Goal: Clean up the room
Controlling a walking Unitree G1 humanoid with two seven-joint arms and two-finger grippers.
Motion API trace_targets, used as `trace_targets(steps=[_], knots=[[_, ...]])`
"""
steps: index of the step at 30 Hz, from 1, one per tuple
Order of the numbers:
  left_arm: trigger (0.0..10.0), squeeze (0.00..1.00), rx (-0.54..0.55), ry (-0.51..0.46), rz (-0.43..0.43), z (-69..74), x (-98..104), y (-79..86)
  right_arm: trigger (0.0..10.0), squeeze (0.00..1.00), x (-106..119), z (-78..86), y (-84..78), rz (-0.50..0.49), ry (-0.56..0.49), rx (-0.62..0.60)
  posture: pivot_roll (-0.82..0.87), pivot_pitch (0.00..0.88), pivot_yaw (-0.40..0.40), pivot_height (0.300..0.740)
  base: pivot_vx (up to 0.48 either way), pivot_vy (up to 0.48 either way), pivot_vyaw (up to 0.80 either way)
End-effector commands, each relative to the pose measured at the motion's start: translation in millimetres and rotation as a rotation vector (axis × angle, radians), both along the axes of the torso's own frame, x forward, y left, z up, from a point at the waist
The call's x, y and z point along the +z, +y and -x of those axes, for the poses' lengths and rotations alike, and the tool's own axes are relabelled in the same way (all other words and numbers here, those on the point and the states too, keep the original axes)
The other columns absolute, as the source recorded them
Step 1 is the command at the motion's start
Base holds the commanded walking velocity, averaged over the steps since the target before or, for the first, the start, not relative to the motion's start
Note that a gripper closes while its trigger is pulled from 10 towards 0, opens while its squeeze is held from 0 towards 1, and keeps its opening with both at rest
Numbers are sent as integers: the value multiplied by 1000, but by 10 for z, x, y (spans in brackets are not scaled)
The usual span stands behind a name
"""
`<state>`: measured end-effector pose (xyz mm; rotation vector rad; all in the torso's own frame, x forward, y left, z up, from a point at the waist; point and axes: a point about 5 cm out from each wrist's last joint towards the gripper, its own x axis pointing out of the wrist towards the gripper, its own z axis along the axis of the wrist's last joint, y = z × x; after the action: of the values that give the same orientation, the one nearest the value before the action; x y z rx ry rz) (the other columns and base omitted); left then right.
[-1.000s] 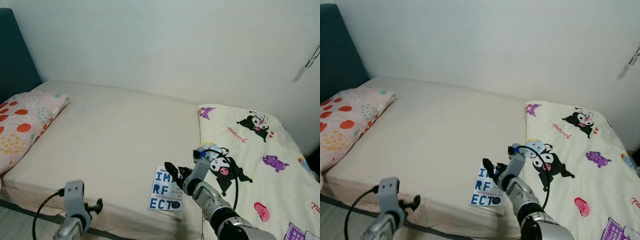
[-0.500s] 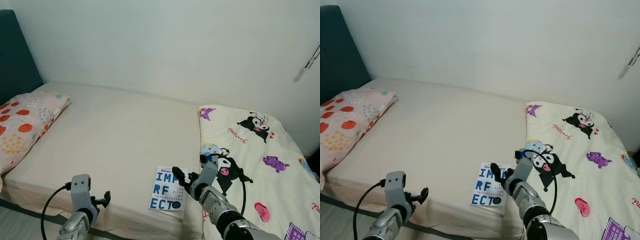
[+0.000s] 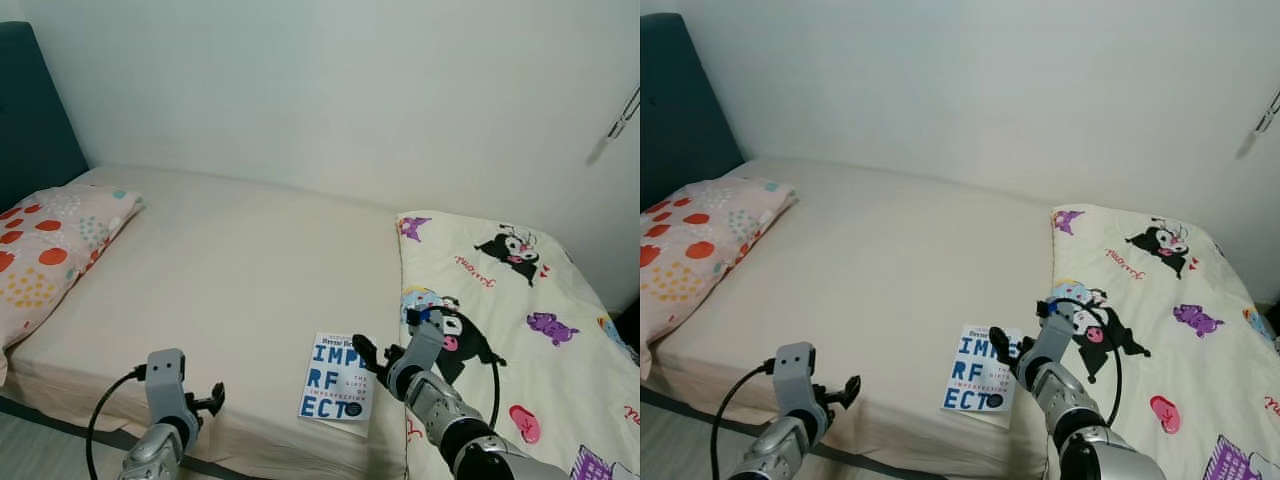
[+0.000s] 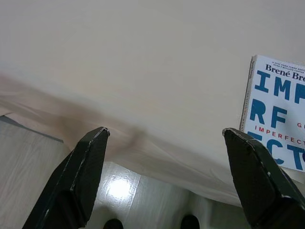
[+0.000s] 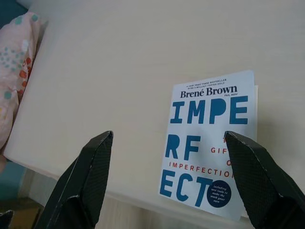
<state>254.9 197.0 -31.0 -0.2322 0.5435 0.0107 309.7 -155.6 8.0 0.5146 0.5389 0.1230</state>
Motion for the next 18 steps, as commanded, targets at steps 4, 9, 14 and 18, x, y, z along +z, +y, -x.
trace_targets(steps=[4, 9, 14, 18], knots=[[10000, 0, -26, 11, 11, 12, -24, -77, 10000, 0, -7, 0, -63, 14, 24, -30, 26, 0, -41, 670, 0, 0, 0], [10000, 0, -34, 17, 9, 38, -43, -83, 10000, 0, -37, 27, -166, 82, 54, -63, 30, 0, -42, 650, 0, 0, 0], [10000, 0, -39, 24, 7, 64, -62, -82, 10000, 0, -40, 32, -206, 105, 60, -69, 32, 0, -42, 635, 0, 0, 0], [10000, 0, -41, 27, 4, 75, -68, -76, 10000, 0, -15, 11, -233, 112, 52, -74, 33, 0, -41, 620, 0, 0, 0]])
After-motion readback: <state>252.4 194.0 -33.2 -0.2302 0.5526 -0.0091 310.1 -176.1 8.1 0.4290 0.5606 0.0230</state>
